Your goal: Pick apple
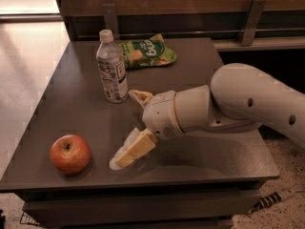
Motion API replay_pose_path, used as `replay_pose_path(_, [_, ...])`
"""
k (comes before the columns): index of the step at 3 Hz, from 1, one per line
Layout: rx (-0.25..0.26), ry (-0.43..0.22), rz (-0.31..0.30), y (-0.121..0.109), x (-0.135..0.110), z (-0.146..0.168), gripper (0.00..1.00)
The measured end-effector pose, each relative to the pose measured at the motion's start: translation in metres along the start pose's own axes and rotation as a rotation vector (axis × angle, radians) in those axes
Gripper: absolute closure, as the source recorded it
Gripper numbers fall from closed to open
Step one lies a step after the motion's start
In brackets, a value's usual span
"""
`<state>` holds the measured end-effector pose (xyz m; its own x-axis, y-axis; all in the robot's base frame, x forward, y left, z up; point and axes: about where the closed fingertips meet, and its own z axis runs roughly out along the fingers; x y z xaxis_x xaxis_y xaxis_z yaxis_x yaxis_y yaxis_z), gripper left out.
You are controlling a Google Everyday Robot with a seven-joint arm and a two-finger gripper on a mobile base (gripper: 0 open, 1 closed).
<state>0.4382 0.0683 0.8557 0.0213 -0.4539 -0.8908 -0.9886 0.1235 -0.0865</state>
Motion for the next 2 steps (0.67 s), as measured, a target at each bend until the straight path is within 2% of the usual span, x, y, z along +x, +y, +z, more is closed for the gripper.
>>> replay_pose_path(1, [-0.038, -0.076, 0.027, 0.006, -0.003, 0.021, 0.0])
replay_pose_path(2, [-0.075, -0.135, 0.028, 0.022, -0.015, 0.039, 0.0])
